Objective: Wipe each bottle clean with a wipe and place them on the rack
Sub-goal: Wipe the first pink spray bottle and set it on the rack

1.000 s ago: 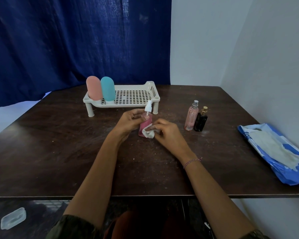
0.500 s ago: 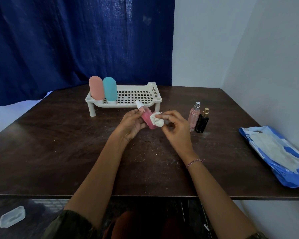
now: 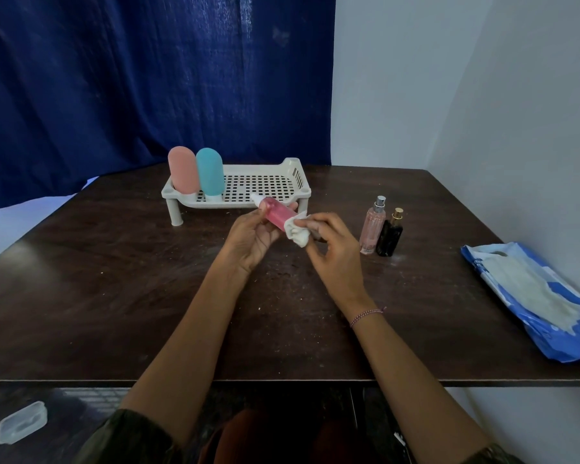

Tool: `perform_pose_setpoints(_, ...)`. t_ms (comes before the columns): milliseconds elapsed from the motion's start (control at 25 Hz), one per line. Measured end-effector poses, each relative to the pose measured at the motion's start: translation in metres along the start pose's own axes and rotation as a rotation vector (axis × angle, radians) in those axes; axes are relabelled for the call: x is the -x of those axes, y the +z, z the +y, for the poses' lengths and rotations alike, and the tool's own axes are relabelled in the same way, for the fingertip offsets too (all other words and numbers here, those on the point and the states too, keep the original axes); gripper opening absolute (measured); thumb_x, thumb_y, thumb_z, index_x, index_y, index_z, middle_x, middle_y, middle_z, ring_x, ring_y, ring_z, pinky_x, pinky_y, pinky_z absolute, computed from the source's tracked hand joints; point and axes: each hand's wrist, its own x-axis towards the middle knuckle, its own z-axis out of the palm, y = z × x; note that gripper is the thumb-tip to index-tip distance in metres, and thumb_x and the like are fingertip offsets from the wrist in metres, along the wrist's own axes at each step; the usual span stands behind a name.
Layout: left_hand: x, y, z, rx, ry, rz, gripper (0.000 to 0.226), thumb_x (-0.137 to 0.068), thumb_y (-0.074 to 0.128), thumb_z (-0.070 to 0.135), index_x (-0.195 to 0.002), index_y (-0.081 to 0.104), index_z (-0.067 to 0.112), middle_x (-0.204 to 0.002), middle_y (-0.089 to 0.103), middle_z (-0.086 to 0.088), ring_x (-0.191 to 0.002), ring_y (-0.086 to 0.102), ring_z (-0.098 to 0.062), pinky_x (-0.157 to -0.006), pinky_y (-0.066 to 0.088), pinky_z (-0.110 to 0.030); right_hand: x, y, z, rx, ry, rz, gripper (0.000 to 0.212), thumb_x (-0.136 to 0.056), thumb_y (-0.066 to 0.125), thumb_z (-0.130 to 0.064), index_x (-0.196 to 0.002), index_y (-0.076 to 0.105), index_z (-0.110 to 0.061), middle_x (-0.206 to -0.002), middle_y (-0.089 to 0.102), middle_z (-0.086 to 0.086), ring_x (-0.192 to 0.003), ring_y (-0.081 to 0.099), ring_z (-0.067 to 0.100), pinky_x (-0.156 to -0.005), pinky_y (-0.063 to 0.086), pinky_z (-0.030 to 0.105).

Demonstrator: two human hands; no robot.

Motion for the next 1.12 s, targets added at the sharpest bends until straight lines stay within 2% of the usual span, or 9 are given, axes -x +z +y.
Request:
perform_pose_setpoints(80,0.0006,0.0017,-0.0009,0.0,0.007,0.001,0.017,-0.098,0.039,0.011,-0.113,0.044,0.005,-0.109,0.066,-0.025,-0.105,0.065,-0.031,-0.085,0.055,-0.044,-0.0002,-0.0005,0.0006,0.004,0.008,0.015,0.031,-0.08,0.068,0.0,-0.111,0.066,-0.004,-0.11,0.059,0.008,-0.106,0.057,0.015,-0.091,0.051,0.031)
perform_pose_setpoints(240,0.0008,0.0027,-0.0006,0.055,0.06,0.023,0.032,-0.098,0.04,0.012,-0.128,0.035,0.004,-0.13,0.051,-0.029,-0.112,0.061,-0.032,-0.086,0.054,-0.045,-0.0002,0.0023,-0.0013,0.054,-0.066,-0.057,0.033,-0.08,0.066,0.002,-0.113,0.065,-0.003,-0.108,0.059,0.008,-0.105,0.054,0.011,-0.095,0.046,0.023)
perform_pose_setpoints(440,0.0003,0.0029,-0.0026,0.101,0.075,0.018,0.029,-0.097,0.042,0.013,-0.125,0.038,0.003,-0.107,0.066,-0.026,-0.101,0.067,-0.031,-0.078,0.058,-0.043,-0.0012,-0.0015,0.0026,0.072,0.005,0.015,0.032,-0.08,0.068,0.0,-0.111,0.065,-0.004,-0.108,0.06,0.009,-0.104,0.055,0.014,-0.093,0.047,0.024)
perform_pose_setpoints(520,0.0011,0.0036,-0.0029,0.078,0.085,0.016,0.033,-0.097,0.042,0.013,-0.128,0.036,0.004,-0.112,0.064,-0.027,-0.103,0.066,-0.031,-0.076,0.058,-0.041,-0.0006,-0.0011,0.0008,0.097,-0.015,0.024,0.035,-0.08,0.068,0.0,-0.115,0.064,-0.004,-0.109,0.06,0.01,-0.105,0.054,0.013,-0.095,0.046,0.022)
perform_pose_setpoints(680,0.0011,0.0028,-0.0034,0.077,0.113,0.025,0.038,-0.097,0.042,0.012,-0.133,0.034,0.003,-0.116,0.061,-0.027,-0.104,0.066,-0.031,-0.077,0.058,-0.041,-0.001,-0.0002,0.0004,0.09,-0.097,-0.073,0.034,-0.079,0.067,0.003,-0.112,0.066,-0.004,-0.106,0.061,0.008,-0.102,0.055,0.014,-0.094,0.045,0.023)
perform_pose_setpoints(840,0.0021,0.0036,-0.0037,0.029,0.133,0.017,0.03,-0.097,0.043,0.01,-0.126,0.04,0.005,-0.113,0.064,-0.023,-0.105,0.066,-0.03,-0.079,0.057,-0.039,-0.0023,-0.0041,0.0044,0.053,-0.015,0.009,0.031,-0.079,0.068,0.0,-0.11,0.067,-0.004,-0.107,0.06,0.008,-0.103,0.056,0.015,-0.091,0.05,0.029)
perform_pose_setpoints(960,0.0027,0.004,-0.0028,-0.029,0.124,0.006,0.034,-0.097,0.042,0.011,-0.131,0.04,0.005,-0.12,0.061,-0.021,-0.106,0.065,-0.027,-0.085,0.056,-0.04,-0.0005,-0.0012,0.002,0.052,-0.066,-0.019,0.032,-0.08,0.067,0.001,-0.111,0.066,-0.005,-0.107,0.059,0.008,-0.103,0.055,0.013,-0.093,0.048,0.025)
perform_pose_setpoints(1120,0.0047,0.0037,-0.004,-0.082,0.082,-0.007,0.035,-0.099,0.039,0.016,-0.131,0.044,0.005,-0.107,0.067,-0.014,-0.097,0.068,-0.021,-0.078,0.057,-0.035,0.0,0.0021,0.0003,0.06,-0.101,-0.095,0.031,-0.08,0.065,0.006,-0.109,0.066,-0.004,-0.105,0.06,0.007,-0.101,0.056,0.017,-0.095,0.046,0.025)
